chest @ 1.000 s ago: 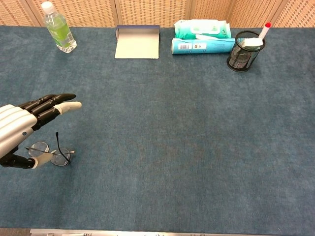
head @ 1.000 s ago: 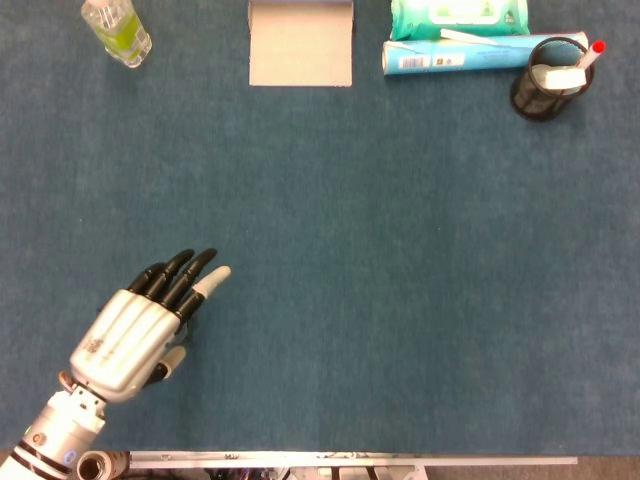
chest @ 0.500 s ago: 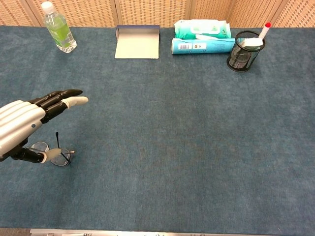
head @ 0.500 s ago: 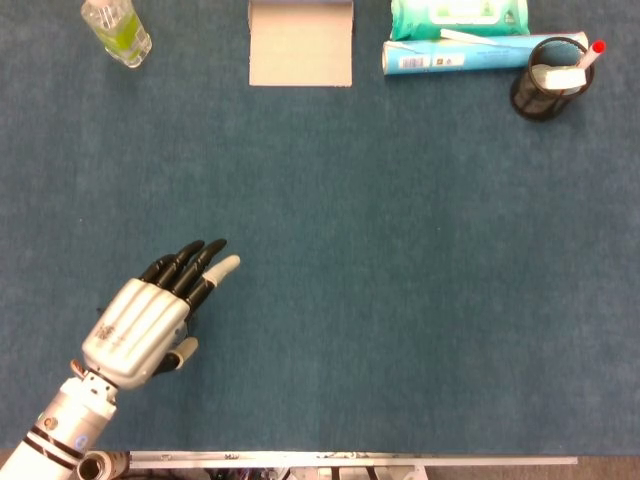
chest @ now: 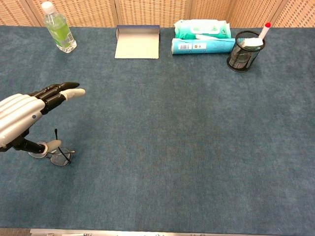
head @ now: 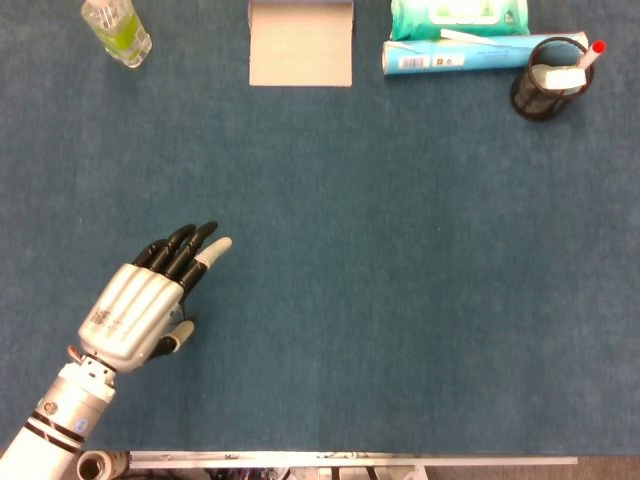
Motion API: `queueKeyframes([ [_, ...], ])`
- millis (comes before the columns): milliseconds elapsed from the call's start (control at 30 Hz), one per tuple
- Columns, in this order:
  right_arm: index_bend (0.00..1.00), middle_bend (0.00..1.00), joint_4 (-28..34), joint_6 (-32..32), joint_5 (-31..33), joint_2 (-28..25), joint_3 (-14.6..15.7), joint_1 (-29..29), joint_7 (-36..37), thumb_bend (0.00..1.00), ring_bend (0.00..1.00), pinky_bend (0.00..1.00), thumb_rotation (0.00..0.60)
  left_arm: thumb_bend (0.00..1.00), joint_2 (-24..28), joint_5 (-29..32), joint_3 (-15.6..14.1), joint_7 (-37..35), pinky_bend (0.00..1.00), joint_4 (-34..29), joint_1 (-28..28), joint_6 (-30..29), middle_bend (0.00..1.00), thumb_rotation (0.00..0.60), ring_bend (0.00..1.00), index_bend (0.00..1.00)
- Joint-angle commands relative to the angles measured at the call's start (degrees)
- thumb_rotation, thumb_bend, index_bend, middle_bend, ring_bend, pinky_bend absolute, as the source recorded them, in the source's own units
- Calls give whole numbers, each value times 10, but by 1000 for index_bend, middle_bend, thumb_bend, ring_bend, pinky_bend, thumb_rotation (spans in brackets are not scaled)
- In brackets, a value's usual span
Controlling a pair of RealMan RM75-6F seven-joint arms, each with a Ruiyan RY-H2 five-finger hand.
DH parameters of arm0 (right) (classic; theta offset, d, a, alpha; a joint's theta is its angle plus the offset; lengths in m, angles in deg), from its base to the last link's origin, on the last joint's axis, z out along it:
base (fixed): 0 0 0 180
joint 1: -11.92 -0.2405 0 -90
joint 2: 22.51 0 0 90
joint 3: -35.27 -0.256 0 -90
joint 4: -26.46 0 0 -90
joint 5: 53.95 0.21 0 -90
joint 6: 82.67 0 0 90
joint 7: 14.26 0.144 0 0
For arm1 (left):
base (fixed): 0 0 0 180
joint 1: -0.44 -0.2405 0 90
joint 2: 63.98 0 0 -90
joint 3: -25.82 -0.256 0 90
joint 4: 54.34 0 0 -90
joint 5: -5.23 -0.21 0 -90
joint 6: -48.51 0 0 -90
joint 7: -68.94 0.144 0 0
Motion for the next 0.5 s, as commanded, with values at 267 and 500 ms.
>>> queueKeyframes([
  [267,473,409,-1,-1,2,0,-1,0,1,99,299,306,600,242,-2,11,3,-1,164,12,0,-6,0,600,0,0],
  [500,473,409,-1,-2,2,1,-1,-1,0,99,299,306,600,243,-1,13,1,1,165,12,-1,-9,0,600,0,0],
])
